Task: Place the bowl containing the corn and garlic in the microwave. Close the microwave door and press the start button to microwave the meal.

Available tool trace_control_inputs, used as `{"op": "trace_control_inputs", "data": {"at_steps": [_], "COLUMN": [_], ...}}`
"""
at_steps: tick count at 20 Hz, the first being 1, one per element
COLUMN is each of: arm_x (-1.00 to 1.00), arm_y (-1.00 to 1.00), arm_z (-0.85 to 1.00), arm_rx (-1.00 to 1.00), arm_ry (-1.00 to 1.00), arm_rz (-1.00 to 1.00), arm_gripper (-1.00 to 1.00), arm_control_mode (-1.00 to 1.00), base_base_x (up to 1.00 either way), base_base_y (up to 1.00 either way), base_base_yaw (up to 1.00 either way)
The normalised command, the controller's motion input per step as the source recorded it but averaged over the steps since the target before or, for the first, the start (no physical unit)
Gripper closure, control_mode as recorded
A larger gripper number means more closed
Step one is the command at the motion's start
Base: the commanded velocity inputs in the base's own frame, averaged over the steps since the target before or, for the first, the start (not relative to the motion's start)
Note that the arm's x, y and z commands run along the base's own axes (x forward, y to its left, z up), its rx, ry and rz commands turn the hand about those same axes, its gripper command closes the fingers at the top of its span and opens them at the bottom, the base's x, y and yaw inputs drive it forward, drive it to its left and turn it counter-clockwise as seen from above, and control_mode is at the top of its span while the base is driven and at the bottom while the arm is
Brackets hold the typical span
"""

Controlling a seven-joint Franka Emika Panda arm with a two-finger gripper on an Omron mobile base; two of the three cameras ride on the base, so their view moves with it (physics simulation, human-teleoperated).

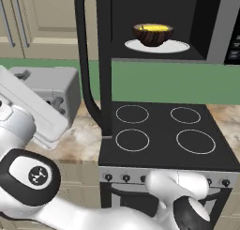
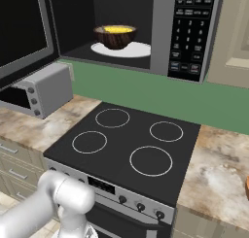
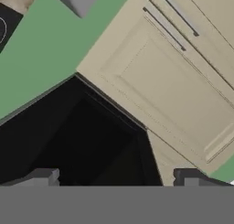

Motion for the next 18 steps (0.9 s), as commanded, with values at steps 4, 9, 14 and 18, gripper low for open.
{"op": "trace_control_inputs", "data": {"at_steps": [4,9,14,18], "arm_x": [0.53,0.58,0.22,0.04], "arm_y": [-0.13,-0.28,-0.80,-0.93], "arm_z": [-0.05,0.00,0.00,0.00], "arm_rx": [0.00,0.00,0.00,0.02], "arm_ry": [0.00,0.00,0.00,0.00], "arm_rz": [-0.21,-0.24,-0.29,-0.31], "arm_gripper": [-1.00,-1.00,-1.00,-1.00], "arm_control_mode": [-1.00,-1.00,-1.00,-1.00], "base_base_x": [0.00,0.00,0.00,0.00], "base_base_y": [0.00,0.00,0.00,0.00], "base_base_yaw": [0.00,0.00,0.00,0.00]}}
